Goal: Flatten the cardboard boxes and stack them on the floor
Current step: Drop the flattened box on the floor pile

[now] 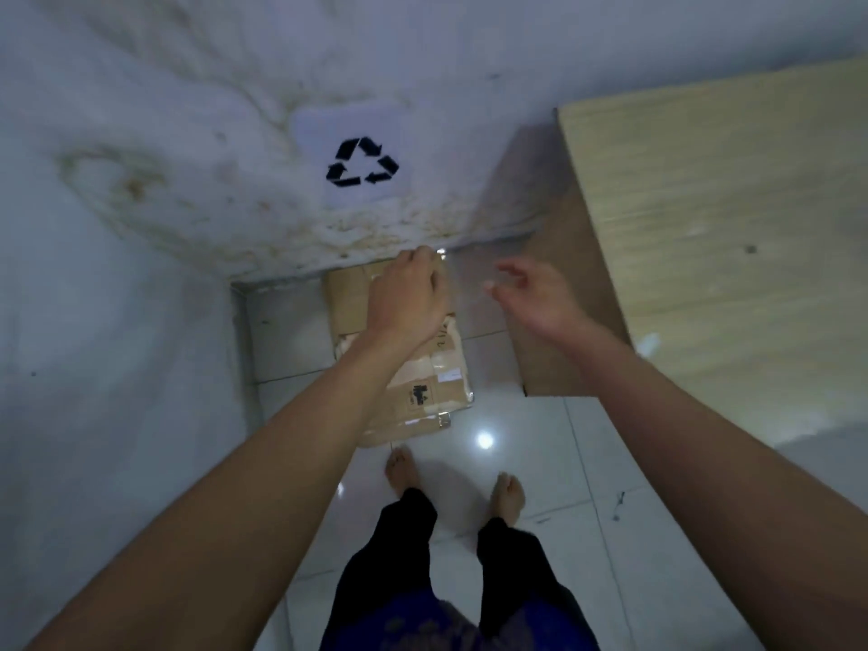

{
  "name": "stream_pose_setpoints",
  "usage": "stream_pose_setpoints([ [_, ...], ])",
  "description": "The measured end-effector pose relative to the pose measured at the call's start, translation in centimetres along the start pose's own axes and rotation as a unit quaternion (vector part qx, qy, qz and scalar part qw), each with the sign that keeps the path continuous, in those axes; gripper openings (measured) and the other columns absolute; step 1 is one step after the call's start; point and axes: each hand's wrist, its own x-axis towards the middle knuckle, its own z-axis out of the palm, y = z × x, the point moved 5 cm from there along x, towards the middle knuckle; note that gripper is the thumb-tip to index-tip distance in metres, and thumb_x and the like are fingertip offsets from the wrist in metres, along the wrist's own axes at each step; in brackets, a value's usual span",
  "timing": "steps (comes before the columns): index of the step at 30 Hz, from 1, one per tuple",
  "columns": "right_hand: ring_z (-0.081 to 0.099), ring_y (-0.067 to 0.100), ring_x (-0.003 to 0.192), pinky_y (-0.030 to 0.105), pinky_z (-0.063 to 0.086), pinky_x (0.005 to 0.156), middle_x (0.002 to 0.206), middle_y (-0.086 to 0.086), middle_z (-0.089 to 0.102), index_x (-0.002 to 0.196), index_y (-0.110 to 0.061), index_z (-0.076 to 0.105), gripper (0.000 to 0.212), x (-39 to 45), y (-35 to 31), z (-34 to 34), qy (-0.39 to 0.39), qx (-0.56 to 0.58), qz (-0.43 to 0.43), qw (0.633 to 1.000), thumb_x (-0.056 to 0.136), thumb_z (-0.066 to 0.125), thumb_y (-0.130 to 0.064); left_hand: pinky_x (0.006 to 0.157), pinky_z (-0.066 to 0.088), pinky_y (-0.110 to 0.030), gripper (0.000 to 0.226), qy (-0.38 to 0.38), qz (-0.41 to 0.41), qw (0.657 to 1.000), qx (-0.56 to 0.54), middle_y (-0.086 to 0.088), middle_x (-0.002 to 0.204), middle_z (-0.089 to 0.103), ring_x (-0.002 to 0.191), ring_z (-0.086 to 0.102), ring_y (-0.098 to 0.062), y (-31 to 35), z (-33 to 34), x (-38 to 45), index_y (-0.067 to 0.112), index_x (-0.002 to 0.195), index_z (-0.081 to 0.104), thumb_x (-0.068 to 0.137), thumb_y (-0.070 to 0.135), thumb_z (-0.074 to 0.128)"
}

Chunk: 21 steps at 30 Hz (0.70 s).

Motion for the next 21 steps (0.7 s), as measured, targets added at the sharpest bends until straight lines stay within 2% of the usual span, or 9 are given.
stream_pose_setpoints([
  [2, 0.063, 0.024, 0.115, 0.028, 0.046, 0.096, 0.130, 0.010, 0.066, 0.130, -0.012, 0.064, 0.046, -3.0, 0.1, -3.7, 0.013, -0.025, -0.011, 1.000, 0.090, 0.071, -0.035, 0.072, 0.042, -0.033, 0.037, -0.013, 0.028, 0.999, 0.018, -0.010, 0.122, 0.060, 0.101, 0.061, -0.028, 3.7, -1.7, -1.4, 0.011, 0.125, 0.055, 0.103, 0.029, 0.032],
  [4, 0.063, 0.025, 0.114, 0.029, 0.047, 0.096, 0.130, 0.009, 0.066, 0.129, -0.011, 0.065, 0.046, -5.6, 0.7, -7.1, 0.025, -0.035, -0.014, 0.999, 0.090, 0.071, -0.035, 0.081, 0.050, -0.040, 0.040, -0.029, 0.049, 0.998, 0.023, -0.012, 0.125, 0.058, 0.103, 0.060, -0.029, 7.0, -2.5, -2.5, 0.011, 0.128, 0.052, 0.102, 0.033, 0.030],
  [6, 0.064, 0.025, 0.112, 0.028, 0.046, 0.093, 0.129, 0.009, 0.067, 0.128, -0.010, 0.065, 0.046, -8.0, 1.9, -10.4, 0.042, -0.048, -0.016, 0.998, 0.089, 0.072, -0.034, 0.085, 0.051, -0.046, 0.039, -0.032, 0.062, 0.997, 0.020, -0.012, 0.120, 0.059, 0.101, 0.060, -0.031, 10.2, -3.0, -3.4, 0.011, 0.125, 0.052, 0.102, 0.034, 0.029],
  [8, 0.064, 0.025, 0.111, 0.026, 0.045, 0.091, 0.128, 0.009, 0.067, 0.128, -0.010, 0.066, 0.046, -10.2, 3.5, -13.5, 0.049, -0.060, -0.018, 0.997, 0.090, 0.072, -0.034, 0.084, 0.050, -0.046, 0.037, -0.029, 0.076, 0.996, 0.020, -0.011, 0.113, 0.059, 0.096, 0.059, -0.031, 13.6, -3.1, -4.2, 0.012, 0.118, 0.053, 0.102, 0.035, 0.030],
  [14, 0.062, 0.022, 0.114, 0.032, 0.046, 0.098, 0.129, 0.008, 0.064, 0.129, -0.013, 0.065, 0.046, -16.2, 10.6, -23.4, 0.062, -0.077, -0.029, 0.995, 0.090, 0.071, -0.037, 0.079, 0.052, -0.044, 0.032, -0.006, 0.104, 0.994, 0.031, -0.014, 0.103, 0.062, 0.094, 0.061, -0.035, 24.4, -1.2, -8.2, 0.010, 0.110, 0.053, 0.100, 0.033, 0.036],
  [16, 0.061, 0.021, 0.116, 0.033, 0.046, 0.099, 0.129, 0.009, 0.064, 0.128, -0.014, 0.065, 0.045, -17.4, 12.6, -26.4, 0.067, -0.082, -0.036, 0.994, 0.090, 0.071, -0.037, 0.080, 0.052, -0.041, 0.036, -0.002, 0.108, 0.994, 0.030, -0.015, 0.110, 0.063, 0.098, 0.062, -0.036, 28.1, -0.7, -9.5, 0.008, 0.122, 0.053, 0.100, 0.032, 0.037],
  [18, 0.061, 0.021, 0.117, 0.031, 0.046, 0.098, 0.130, 0.008, 0.064, 0.128, -0.015, 0.065, 0.046, -19.0, 14.9, -29.7, 0.070, -0.086, -0.048, 0.993, 0.089, 0.071, -0.038, 0.089, 0.050, -0.043, 0.042, 0.009, 0.106, 0.993, 0.044, -0.015, 0.123, 0.060, 0.107, 0.060, -0.035, 32.4, 0.0, -11.2, 0.010, 0.134, 0.048, 0.101, 0.034, 0.037],
  [21, 0.060, 0.021, 0.120, 0.029, 0.044, 0.095, 0.130, 0.010, 0.064, 0.130, -0.014, 0.064, 0.046, -19.9, 16.6, -33.1, 0.070, -0.093, -0.060, 0.991, 0.091, 0.070, -0.037, 0.093, 0.048, -0.045, 0.045, 0.015, 0.102, 0.993, 0.064, -0.013, 0.132, 0.055, 0.113, 0.057, -0.034, 36.3, 0.6, -12.1, 0.012, 0.137, 0.045, 0.101, 0.037, 0.035],
])
